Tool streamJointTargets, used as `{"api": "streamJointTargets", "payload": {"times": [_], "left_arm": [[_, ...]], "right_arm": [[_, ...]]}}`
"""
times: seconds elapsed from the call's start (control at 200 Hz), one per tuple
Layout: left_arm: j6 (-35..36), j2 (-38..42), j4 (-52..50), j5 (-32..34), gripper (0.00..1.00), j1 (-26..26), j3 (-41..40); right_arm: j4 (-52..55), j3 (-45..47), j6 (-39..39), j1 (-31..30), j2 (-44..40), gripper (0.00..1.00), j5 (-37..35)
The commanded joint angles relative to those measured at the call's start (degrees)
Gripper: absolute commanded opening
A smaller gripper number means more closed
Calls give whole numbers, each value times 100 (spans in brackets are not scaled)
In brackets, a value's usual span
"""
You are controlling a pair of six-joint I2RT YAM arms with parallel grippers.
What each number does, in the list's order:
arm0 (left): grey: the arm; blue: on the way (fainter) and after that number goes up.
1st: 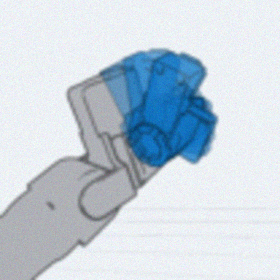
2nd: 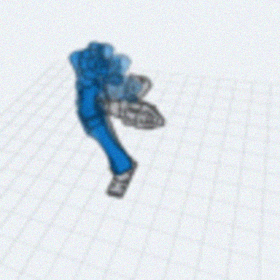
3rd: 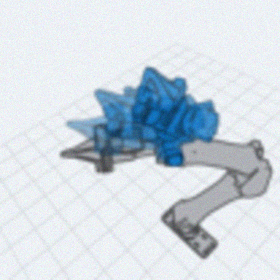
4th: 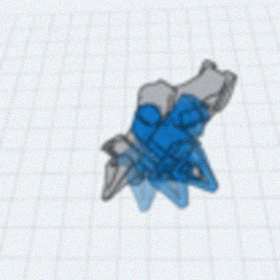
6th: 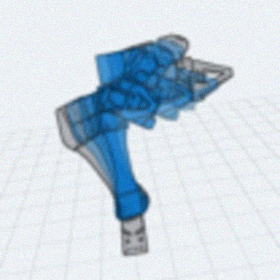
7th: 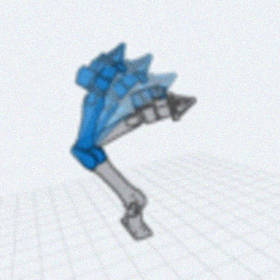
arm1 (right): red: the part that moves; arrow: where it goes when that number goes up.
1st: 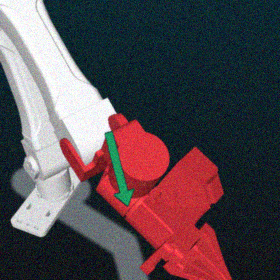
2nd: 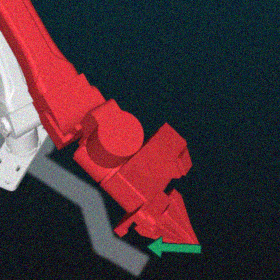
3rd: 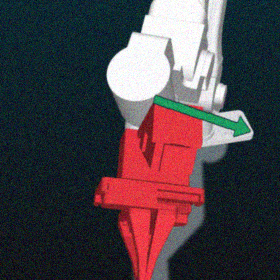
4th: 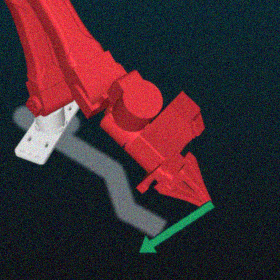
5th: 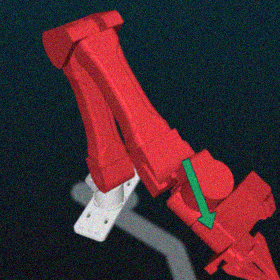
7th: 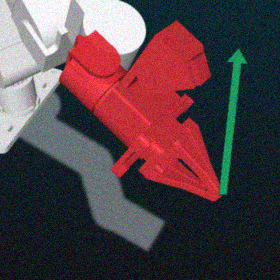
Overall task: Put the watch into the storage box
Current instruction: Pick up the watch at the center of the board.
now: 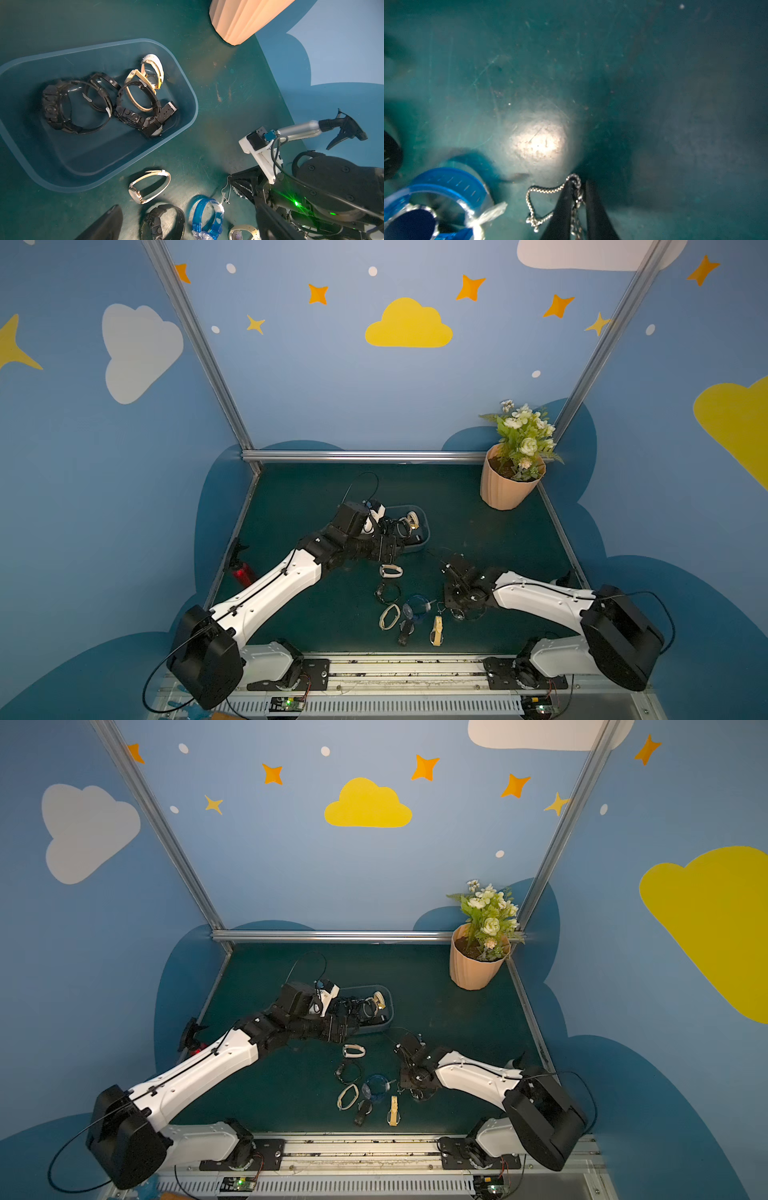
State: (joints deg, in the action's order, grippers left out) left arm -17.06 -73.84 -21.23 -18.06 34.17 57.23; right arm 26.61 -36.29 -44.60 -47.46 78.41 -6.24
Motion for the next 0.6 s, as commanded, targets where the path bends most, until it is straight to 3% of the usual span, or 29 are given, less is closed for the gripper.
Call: {"api": "streamJointTargets", "payload": {"times": [0.0, 0.095, 0.596], "left_arm": [[115, -23, -129, 113, 100, 7, 156], [108, -47, -155, 80, 100, 17, 182], [159, -10, -241, 273, 100, 19, 203]], "right_arm": [[-58, 39, -35, -31, 144, 7, 37], [-117, 10, 2, -26, 198, 0, 0], [205, -1106, 816, 44, -447, 0, -979]]}}
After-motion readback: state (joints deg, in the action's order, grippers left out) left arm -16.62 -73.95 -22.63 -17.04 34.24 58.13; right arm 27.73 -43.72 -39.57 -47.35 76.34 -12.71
